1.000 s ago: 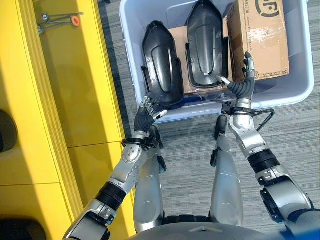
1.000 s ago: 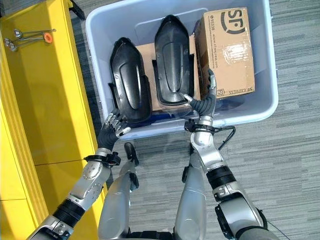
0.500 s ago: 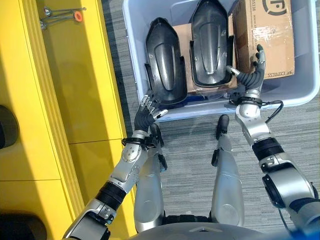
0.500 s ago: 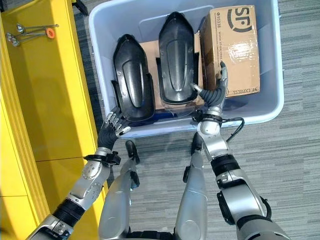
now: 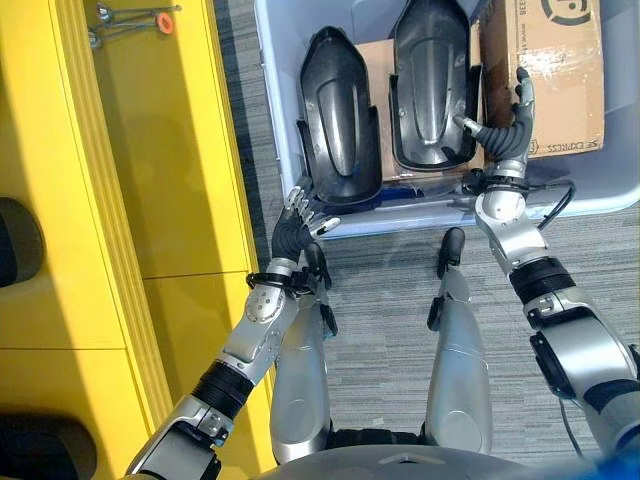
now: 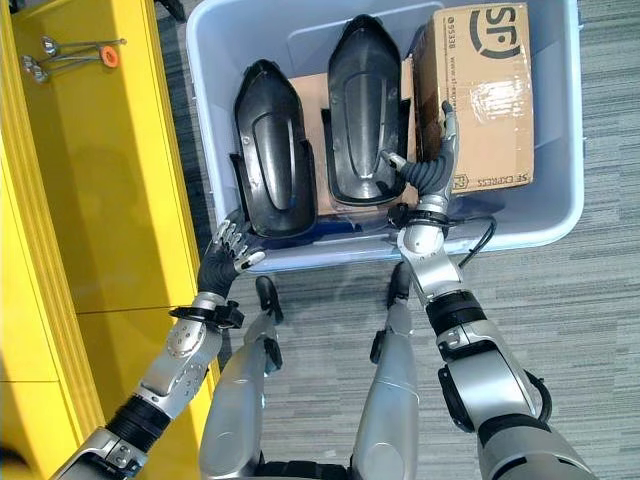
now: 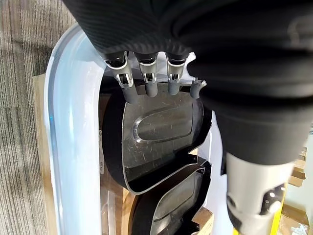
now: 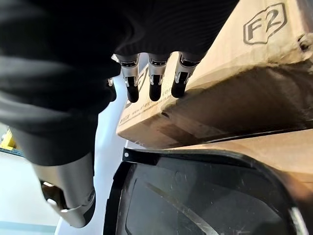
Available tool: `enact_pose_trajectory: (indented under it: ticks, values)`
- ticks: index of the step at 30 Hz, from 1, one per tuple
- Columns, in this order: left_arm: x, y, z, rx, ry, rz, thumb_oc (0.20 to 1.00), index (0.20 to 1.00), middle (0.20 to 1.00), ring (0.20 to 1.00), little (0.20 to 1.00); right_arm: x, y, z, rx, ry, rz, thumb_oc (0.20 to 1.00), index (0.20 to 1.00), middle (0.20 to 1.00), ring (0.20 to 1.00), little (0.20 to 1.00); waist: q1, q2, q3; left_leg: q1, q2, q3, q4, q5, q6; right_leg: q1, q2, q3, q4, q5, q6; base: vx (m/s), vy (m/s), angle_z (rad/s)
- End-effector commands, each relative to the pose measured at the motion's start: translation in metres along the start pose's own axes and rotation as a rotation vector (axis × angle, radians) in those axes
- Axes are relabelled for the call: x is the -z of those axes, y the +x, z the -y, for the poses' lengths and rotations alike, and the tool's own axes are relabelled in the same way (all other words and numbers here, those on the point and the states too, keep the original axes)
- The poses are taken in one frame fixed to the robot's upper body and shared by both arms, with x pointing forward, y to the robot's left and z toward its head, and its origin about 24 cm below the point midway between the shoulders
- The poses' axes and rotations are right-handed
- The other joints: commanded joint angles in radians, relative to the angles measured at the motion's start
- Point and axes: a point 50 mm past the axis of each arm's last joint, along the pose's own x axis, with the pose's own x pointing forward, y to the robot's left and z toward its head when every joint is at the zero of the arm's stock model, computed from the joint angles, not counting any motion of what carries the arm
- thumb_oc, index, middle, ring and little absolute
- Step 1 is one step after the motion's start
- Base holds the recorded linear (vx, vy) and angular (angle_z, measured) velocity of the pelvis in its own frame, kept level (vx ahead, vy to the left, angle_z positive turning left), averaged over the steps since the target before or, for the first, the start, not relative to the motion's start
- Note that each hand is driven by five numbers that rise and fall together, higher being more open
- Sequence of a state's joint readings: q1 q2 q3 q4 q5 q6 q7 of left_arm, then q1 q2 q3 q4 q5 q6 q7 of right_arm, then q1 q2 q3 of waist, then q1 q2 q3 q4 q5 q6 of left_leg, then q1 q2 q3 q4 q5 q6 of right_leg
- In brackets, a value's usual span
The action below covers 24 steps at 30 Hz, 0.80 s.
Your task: Move parts from the plastic box to the shelf.
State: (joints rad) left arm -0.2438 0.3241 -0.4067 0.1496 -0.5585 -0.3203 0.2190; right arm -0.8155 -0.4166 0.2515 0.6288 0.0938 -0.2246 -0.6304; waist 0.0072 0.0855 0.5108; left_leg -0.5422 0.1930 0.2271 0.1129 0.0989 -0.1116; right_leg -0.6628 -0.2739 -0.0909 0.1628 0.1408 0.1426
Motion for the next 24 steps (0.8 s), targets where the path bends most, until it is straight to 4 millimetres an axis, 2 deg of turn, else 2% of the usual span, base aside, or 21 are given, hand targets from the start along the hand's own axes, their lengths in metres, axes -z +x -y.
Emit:
enact_pose_trajectory:
  ticks: [1,15,24]
  values:
    - [-0.009,-0.009,-0.004,0.028,0.026,0.034,1.0,1.0,1.0,1.0,1.0,-0.028,0.012,-0.001,-0.027,0.007,0.126,1.0,1.0,1.0,1.0,1.0,0.014,-0.008,0.001,-0.053,0.027,-0.115,0.102,-0.056,-0.015,-0.035,-0.03,-0.009,0.101,-0.05,0.032,0.0,0.008,0.04]
    - [-0.01,-0.011,-0.01,0.005,0.035,0.036,1.0,1.0,1.0,1.0,1.0,-0.061,-0.011,-0.018,-0.116,0.093,0.292,1.0,1.0,1.0,1.0,1.0,0.014,-0.024,-0.01,-0.049,0.021,-0.122,0.097,-0.055,-0.016,-0.018,-0.034,-0.016,0.092,-0.048,0.034,0.0,0.0,0.0]
    - [-0.009,-0.011,-0.011,0.001,0.037,0.032,1.0,1.0,1.0,1.0,1.0,-0.055,-0.01,-0.019,-0.105,0.075,0.266,1.0,1.0,1.0,1.0,1.0,0.015,-0.028,-0.01,-0.044,0.02,-0.12,0.09,-0.051,-0.017,-0.017,-0.029,-0.011,0.086,-0.046,0.032,0.0,0.0,0.0]
